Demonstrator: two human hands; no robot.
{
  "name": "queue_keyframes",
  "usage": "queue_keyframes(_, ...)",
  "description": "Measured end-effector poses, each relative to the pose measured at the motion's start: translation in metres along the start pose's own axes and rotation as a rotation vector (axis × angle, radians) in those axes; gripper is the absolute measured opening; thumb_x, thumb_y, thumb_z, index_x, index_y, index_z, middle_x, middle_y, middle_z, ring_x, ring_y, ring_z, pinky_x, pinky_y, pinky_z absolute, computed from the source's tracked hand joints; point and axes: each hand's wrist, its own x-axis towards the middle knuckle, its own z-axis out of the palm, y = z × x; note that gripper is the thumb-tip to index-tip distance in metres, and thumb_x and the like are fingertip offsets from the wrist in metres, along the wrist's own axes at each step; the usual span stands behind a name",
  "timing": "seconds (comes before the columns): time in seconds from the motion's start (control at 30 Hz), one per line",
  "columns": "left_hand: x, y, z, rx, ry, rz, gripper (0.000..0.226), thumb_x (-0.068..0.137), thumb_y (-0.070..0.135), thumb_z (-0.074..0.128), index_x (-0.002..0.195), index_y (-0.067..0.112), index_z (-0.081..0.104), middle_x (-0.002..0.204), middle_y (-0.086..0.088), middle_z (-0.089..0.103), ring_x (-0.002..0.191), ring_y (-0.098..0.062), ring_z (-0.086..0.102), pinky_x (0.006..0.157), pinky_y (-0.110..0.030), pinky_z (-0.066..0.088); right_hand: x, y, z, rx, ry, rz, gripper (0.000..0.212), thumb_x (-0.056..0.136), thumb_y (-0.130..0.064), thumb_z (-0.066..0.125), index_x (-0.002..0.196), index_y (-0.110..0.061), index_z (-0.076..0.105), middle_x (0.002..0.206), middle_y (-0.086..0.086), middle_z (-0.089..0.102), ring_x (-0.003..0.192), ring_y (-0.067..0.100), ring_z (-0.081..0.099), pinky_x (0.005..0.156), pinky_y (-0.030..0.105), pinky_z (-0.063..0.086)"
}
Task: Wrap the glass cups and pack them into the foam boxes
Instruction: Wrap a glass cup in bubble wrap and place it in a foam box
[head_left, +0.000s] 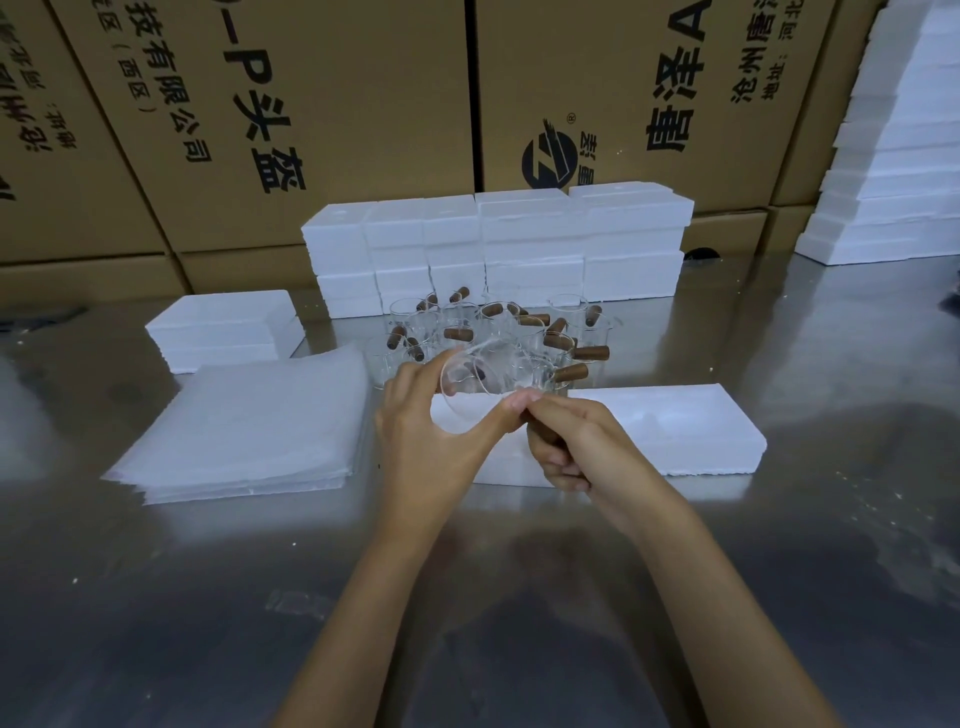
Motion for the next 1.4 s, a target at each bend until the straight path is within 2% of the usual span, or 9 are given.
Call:
queue_keyframes(0.13,0.018,-0.012,-0.022,-0.004,0.081,-0.007,0.047,0.082,0.068,0.064,0.119,0.039,0.066,0.109,0.023,0.062,0.117,-0.01,0.053,0.108,-0.045,0.041,0.005,0.003,-0.002,0.176,0.066,0.003,0.032,0.103,-0.033,0.047,0.086,-0.01,0.062,0.054,0.0,0.034,0.044,0.011,0.02,0.039,0.021,0.017)
queue_keyframes(0.27,0.043,-0.06,-0.064,0.376,0.306,-0.15,0.027,0.098,0.017,0.057,0.12,0.009,0.07,0.125,-0.014,0.066,0.121,-0.036,0.053,0.108,-0.048,0.036,0.008,0.004,-0.008,0.265,0.19,-0.02,0.032,0.104,-0.032,0.046,0.09,-0.008,0.062,0.054,-0.001,0.037,0.043,0.009,0.022,0.036,0.019,0.018)
queue_keyframes(0.37,0.05,-0.086,-0.073,0.471,0.205,-0.414,0.031,0.1,0.019,0.059,0.127,0.006,0.067,0.136,-0.018,0.06,0.128,-0.038,0.047,0.112,-0.048,0.034,0.008,0.004,-0.012,0.344,0.205,-0.018,0.032,0.104,-0.032,0.045,0.091,-0.006,0.06,0.054,-0.001,0.037,0.041,0.008,0.023,0.034,0.019,0.017)
queue_keyframes(0.53,0.05,-0.089,-0.068,0.567,0.235,-0.375,0.018,0.097,0.011,0.061,0.105,0.004,0.076,0.119,-0.021,0.067,0.113,-0.04,0.054,0.1,-0.048,0.044,0.009,0.005,-0.013,0.338,0.218,0.006,0.032,0.103,-0.033,0.046,0.095,-0.005,0.06,0.053,-0.001,0.038,0.04,0.008,0.025,0.034,0.019,0.018)
queue_keyframes(0.63,0.052,-0.084,-0.072,0.478,0.302,-0.352,0.018,0.098,0.011,0.06,0.106,0.004,0.074,0.121,-0.019,0.066,0.116,-0.037,0.053,0.102,-0.047,0.042,0.01,0.005,-0.013,0.344,0.235,0.008,0.031,0.103,-0.032,0.046,0.098,-0.004,0.059,0.053,-0.001,0.039,0.04,0.008,0.026,0.034,0.02,0.019)
queue_keyframes(0.77,0.053,-0.065,-0.077,0.15,0.375,-0.303,0.013,0.1,0.016,0.058,0.104,0.015,0.07,0.12,-0.007,0.064,0.104,-0.02,0.055,0.088,-0.03,0.042,0.009,0.003,-0.014,0.362,0.232,-0.009,0.028,0.103,-0.03,0.046,0.097,-0.005,0.058,0.056,0.0,0.04,0.042,0.009,0.028,0.035,0.02,0.021)
queue_keyframes(1.07,0.036,-0.026,-0.043,-0.093,0.177,-0.213,0.016,0.096,0.017,0.064,0.086,0.028,0.069,0.101,0.005,0.065,0.081,-0.001,0.055,0.077,-0.027,0.047,-0.002,-0.007,0.011,0.319,-0.017,-0.18,0.022,0.093,-0.036,0.054,0.093,-0.016,0.063,0.066,0.0,0.051,0.05,0.011,0.037,0.039,0.021,0.025)
queue_keyframes(1.2,0.033,-0.023,-0.034,-0.195,0.077,-0.275,0.016,0.096,0.022,0.067,0.084,0.032,0.07,0.094,0.016,0.068,0.084,0.002,0.057,0.066,-0.004,0.042,-0.003,-0.005,0.014,-0.033,0.134,-0.253,0.019,0.1,-0.028,0.055,0.094,-0.011,0.061,0.063,-0.003,0.053,0.051,0.01,0.041,0.046,0.019,0.032)
queue_keyframes(1.4,0.032,-0.024,-0.036,-0.413,0.119,-0.387,0.014,0.096,0.023,0.067,0.087,0.031,0.073,0.087,0.021,0.072,0.084,0.008,0.063,0.077,-0.01,0.045,-0.002,0.004,0.009,-0.595,0.255,-0.311,0.015,0.097,-0.031,0.057,0.085,-0.023,0.056,0.058,-0.018,0.054,0.056,0.005,0.046,0.056,0.023,0.034)
